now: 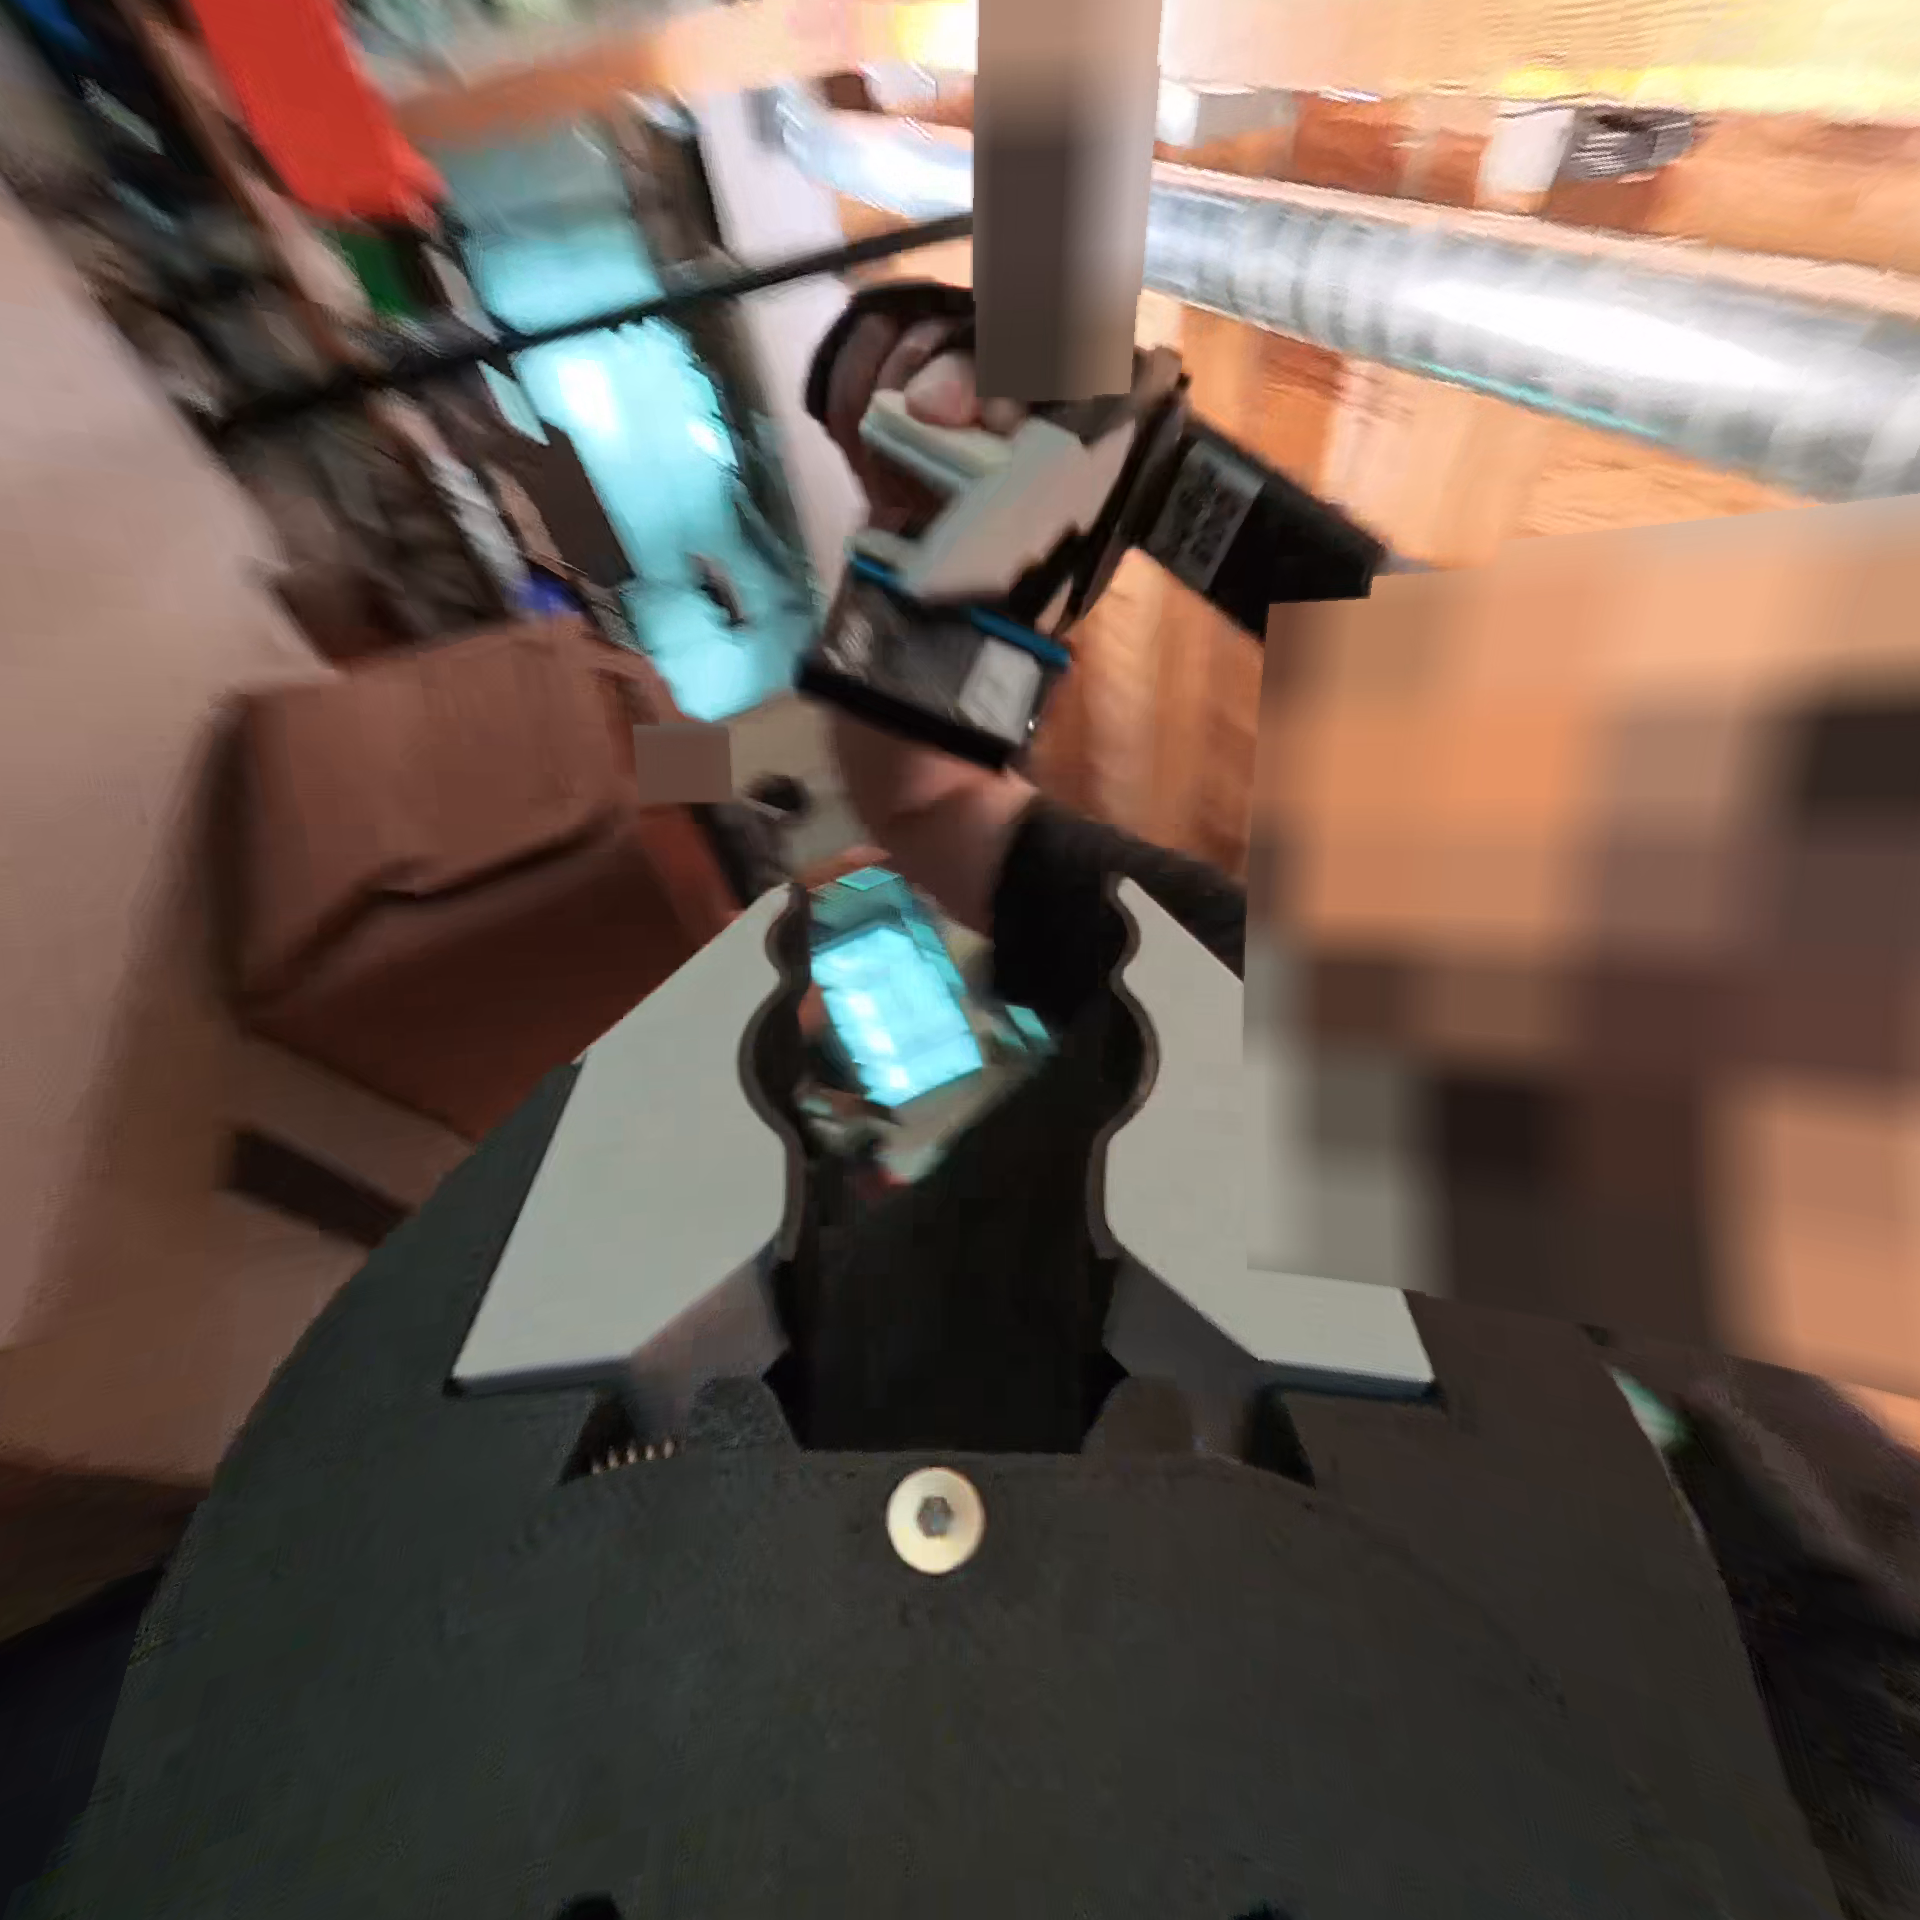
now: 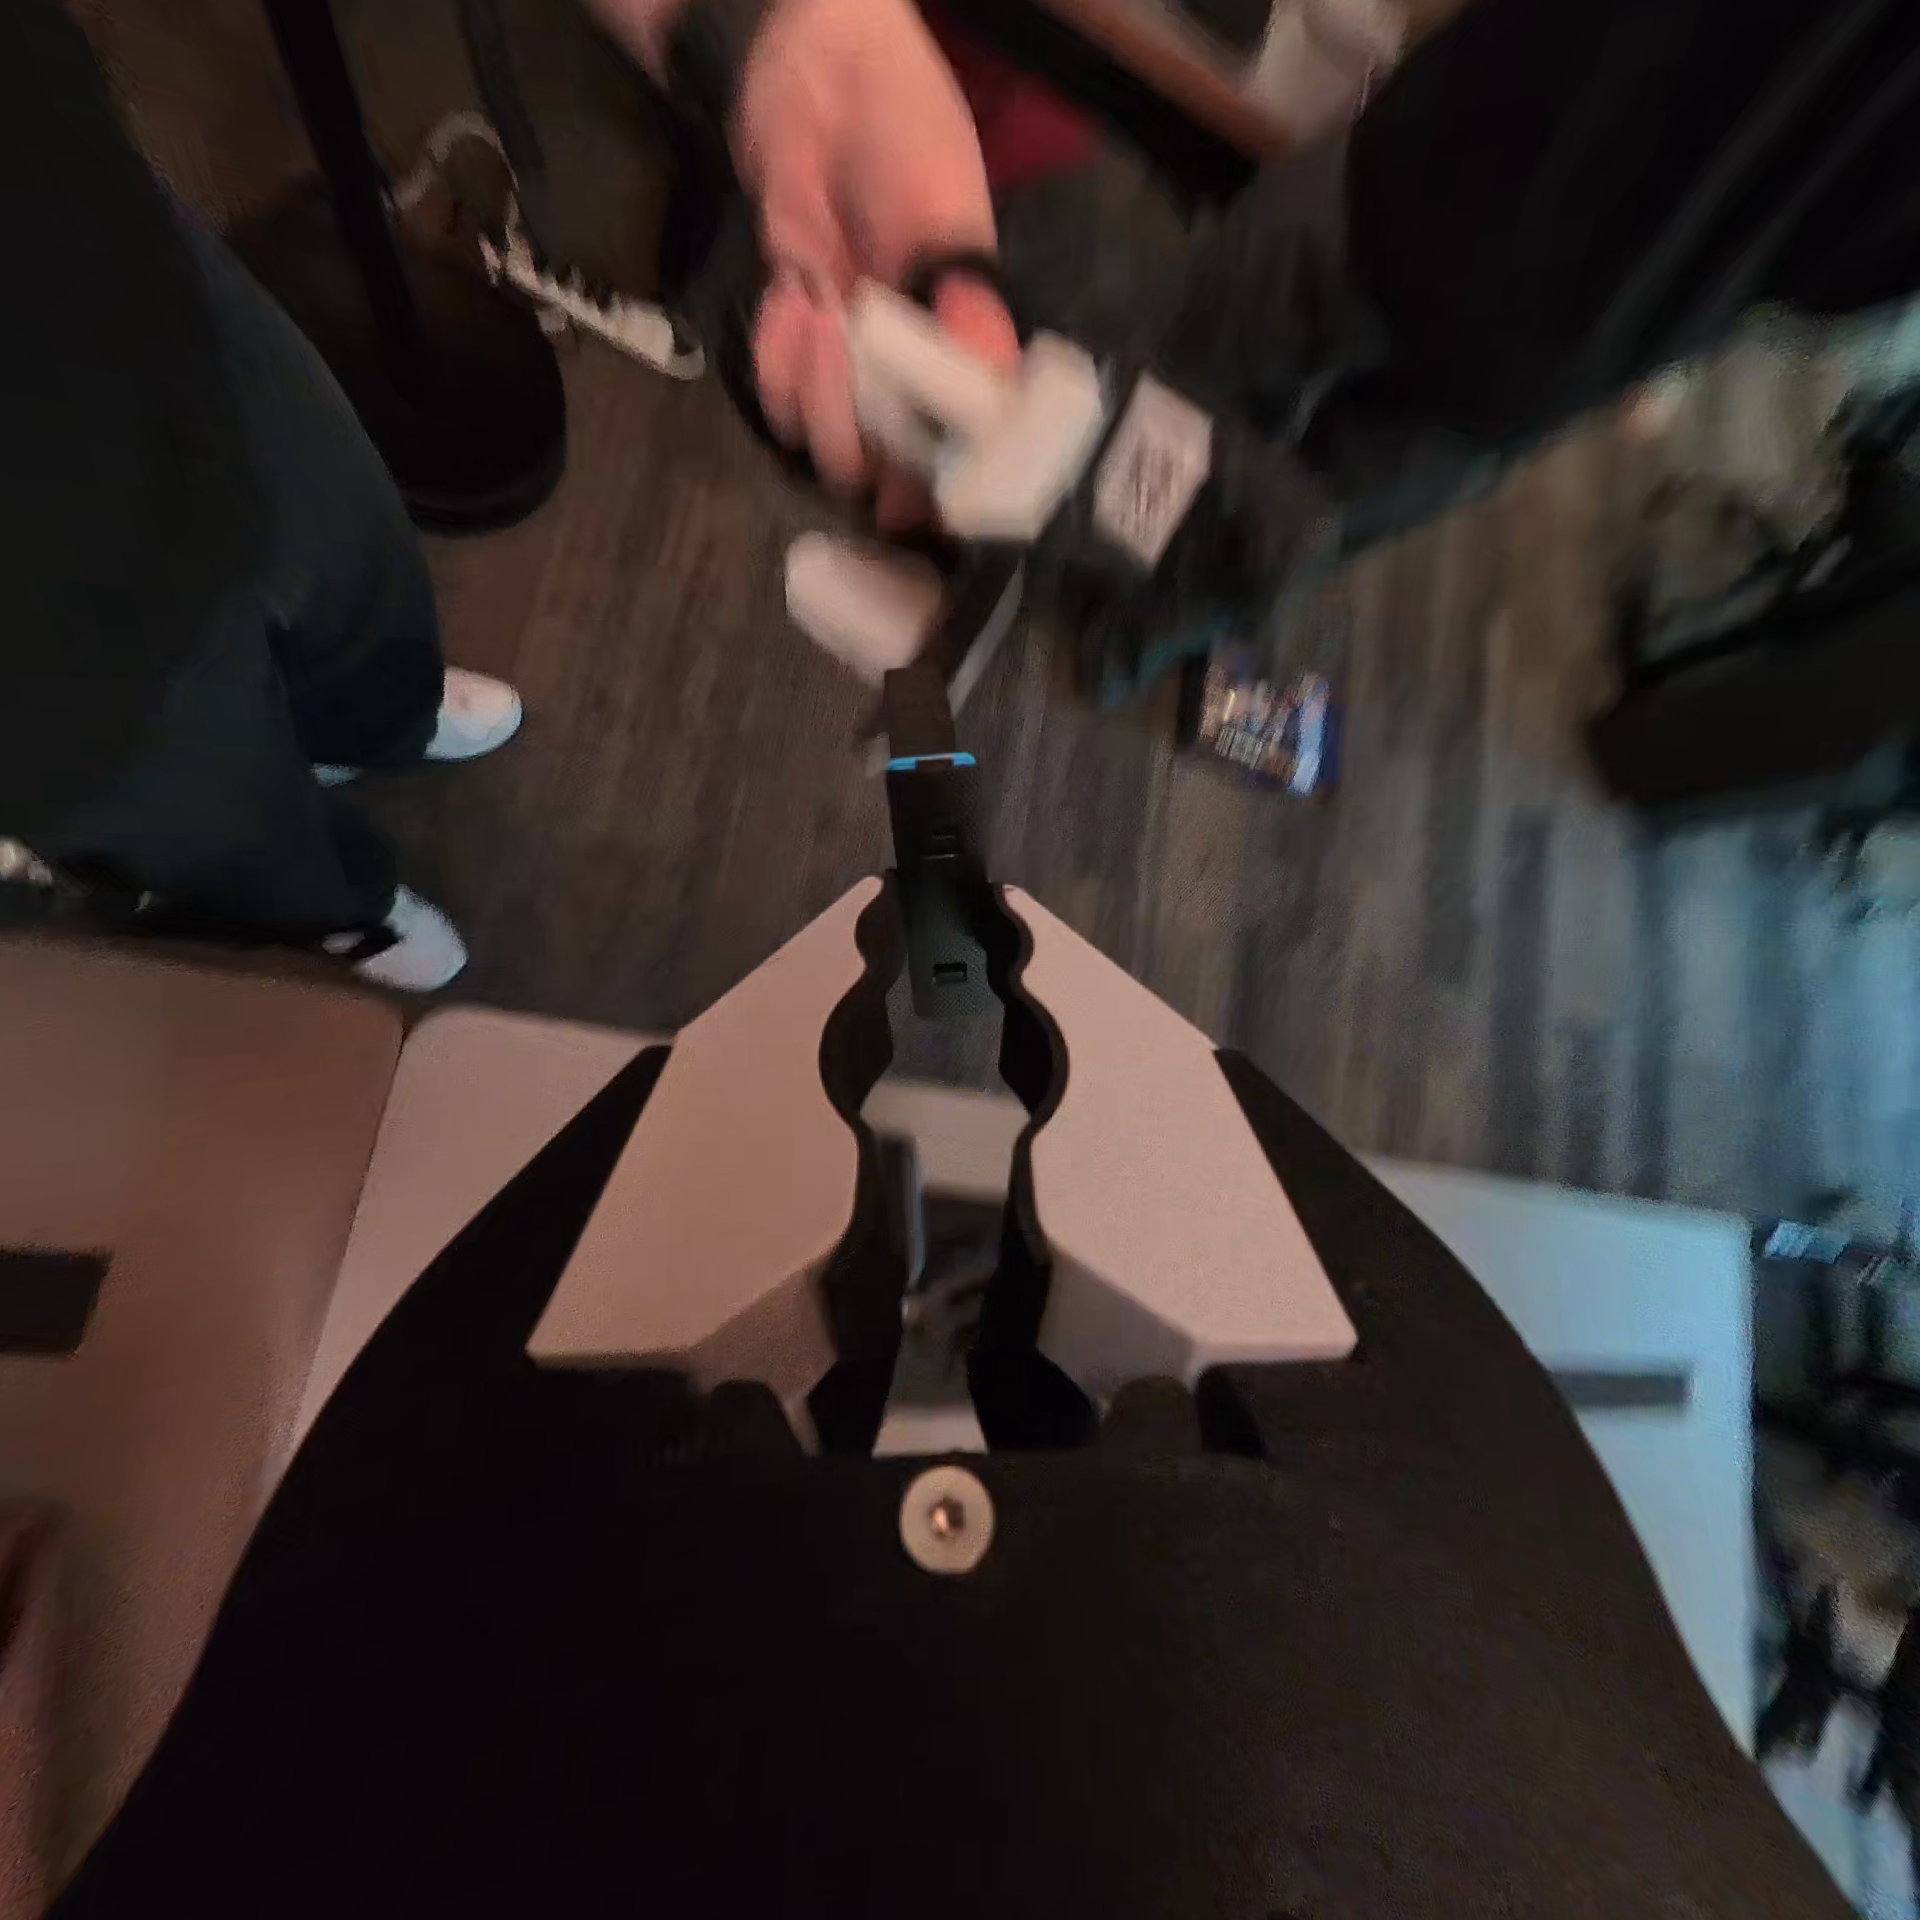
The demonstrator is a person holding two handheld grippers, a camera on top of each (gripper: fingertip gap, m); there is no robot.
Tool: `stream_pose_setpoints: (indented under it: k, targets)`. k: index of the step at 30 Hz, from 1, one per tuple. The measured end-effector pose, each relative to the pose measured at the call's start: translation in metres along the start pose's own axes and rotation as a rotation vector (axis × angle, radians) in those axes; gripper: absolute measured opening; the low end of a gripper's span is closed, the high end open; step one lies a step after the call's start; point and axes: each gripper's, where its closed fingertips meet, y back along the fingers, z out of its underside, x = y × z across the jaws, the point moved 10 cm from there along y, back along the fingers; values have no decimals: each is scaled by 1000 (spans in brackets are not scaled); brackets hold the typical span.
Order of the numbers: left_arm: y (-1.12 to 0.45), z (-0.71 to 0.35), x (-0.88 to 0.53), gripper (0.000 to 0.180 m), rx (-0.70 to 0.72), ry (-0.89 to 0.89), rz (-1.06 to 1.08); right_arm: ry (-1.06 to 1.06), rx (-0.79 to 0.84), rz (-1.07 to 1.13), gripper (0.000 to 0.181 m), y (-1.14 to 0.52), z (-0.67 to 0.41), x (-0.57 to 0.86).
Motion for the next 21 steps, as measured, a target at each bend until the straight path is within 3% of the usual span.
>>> stream_pose_setpoints:
  k: [1,4,8,21]
  targets:
    - [15,1,-6,52,39,-63,-95,-51,-78,-4,14,-4,28,5]
    - [51,15,-16,47,138,-164,-344,-173,-307,-80,14,-36,113,5]
    - [70,46,-15,41,238,-179,-425,-234,-483,-183,14,-92,190,-11]
    - [79,77,1,36,353,-222,-546,-125,-621,-257,15,-150,219,-20]
